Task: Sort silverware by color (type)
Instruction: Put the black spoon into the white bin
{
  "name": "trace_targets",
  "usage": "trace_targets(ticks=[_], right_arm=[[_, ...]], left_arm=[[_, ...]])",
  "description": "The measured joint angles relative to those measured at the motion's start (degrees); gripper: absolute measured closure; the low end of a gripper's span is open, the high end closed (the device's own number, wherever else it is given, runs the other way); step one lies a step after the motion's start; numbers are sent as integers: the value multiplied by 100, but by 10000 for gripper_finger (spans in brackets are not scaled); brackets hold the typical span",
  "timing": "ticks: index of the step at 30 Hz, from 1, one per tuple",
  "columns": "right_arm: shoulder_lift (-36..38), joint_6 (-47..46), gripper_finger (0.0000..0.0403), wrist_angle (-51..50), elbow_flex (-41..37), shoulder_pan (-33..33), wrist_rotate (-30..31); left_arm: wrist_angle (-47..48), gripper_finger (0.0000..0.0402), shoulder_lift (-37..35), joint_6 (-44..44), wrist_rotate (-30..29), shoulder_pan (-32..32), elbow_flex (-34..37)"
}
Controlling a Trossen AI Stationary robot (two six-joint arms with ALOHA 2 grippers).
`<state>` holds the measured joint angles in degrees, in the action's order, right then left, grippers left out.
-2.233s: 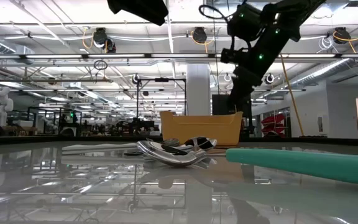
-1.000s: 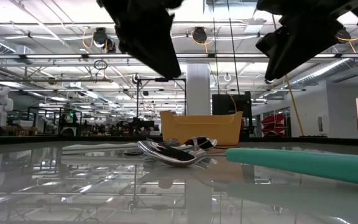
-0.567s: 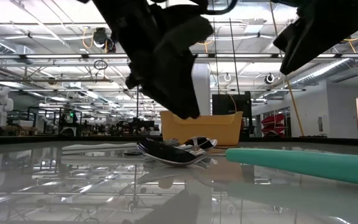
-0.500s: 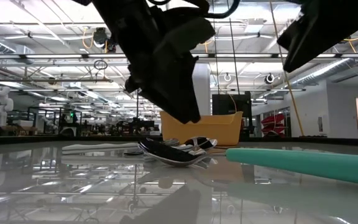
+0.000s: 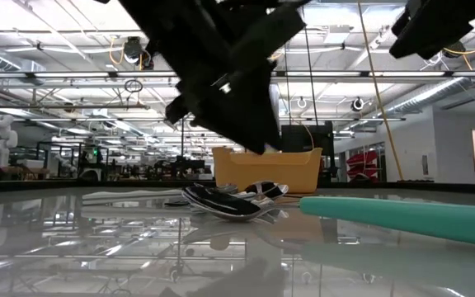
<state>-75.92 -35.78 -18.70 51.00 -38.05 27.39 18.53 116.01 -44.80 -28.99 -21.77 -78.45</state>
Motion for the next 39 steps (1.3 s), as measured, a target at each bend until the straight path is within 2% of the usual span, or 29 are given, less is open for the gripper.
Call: trace_targets(ticks=[6,12,20,25,39], right_arm=[[0,-1,330,232,2,-193,152],[0,14,330,407,2,-330,406],[0,189,330,389,2,-331,451],[0,237,330,389,2,-329,458],[-2,351,330,414,2,-329,451]], left_arm=[[-59,270,78,-464,-255,8,8],[10,270,85,-828,-265,100,8],[439,270,85,-1264,-256,227,8],[747,270,91,-1317,-254,314,8],[315,270,382,-1316,-195,443,1]])
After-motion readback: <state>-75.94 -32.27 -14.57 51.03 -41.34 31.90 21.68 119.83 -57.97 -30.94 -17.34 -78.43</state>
